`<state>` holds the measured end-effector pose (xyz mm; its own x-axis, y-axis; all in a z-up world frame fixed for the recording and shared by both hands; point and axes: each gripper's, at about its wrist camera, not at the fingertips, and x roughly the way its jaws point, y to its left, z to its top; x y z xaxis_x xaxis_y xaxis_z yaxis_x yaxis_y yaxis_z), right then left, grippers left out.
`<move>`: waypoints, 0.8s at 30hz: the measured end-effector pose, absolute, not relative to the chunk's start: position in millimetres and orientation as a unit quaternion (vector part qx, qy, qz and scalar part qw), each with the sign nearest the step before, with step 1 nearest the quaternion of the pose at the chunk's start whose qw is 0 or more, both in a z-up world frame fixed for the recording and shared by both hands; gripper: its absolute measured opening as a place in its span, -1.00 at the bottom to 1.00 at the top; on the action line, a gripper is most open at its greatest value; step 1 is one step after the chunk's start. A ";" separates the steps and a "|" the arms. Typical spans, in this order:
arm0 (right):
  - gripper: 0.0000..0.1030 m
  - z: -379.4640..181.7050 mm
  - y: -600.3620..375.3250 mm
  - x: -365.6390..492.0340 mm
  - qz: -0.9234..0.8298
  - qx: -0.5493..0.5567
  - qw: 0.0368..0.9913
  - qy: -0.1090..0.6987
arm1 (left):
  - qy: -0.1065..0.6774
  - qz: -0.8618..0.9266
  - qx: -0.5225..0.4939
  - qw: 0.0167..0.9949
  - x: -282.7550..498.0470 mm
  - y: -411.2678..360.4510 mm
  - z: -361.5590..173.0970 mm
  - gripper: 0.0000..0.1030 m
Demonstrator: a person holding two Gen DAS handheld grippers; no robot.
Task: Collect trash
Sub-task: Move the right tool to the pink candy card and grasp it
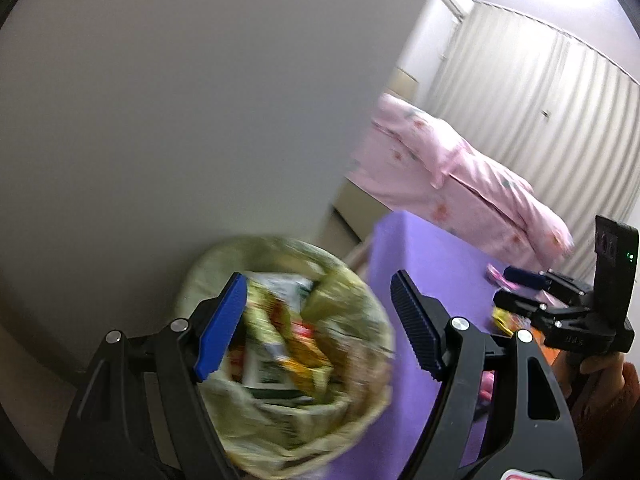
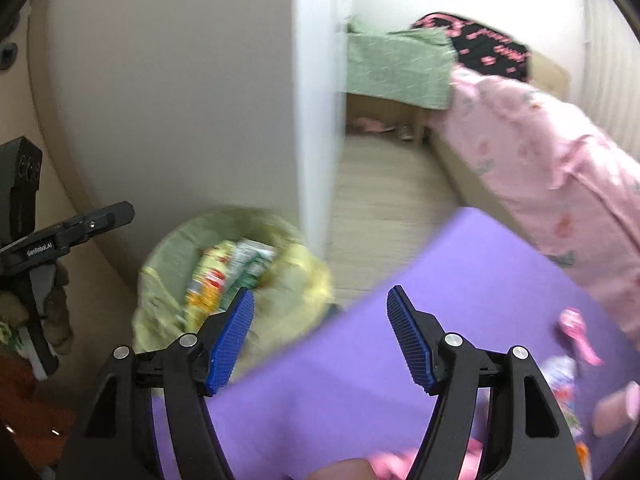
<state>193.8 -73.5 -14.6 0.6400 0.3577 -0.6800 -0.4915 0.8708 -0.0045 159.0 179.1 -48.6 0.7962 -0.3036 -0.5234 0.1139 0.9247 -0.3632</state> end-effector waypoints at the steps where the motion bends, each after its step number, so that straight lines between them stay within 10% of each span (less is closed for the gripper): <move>1: 0.27 -14.1 -81.9 191.2 0.223 -0.093 0.905 0.351 | 0.303 -0.125 -0.155 0.932 161.6 169.2 -50.5 0.37; 24: 0.27 -89.0 -307.8 346.8 0.102 -0.052 0.878 0.466 | 0.331 -0.259 -0.045 0.906 242.8 -48.4 -48.5 0.37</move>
<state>346.8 -307.8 -89.0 0.5454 0.1312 -0.8278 -0.2280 0.9736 0.0040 242.8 -48.4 -48.5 0.6461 -0.4991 -0.5775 0.4400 0.8618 -0.2525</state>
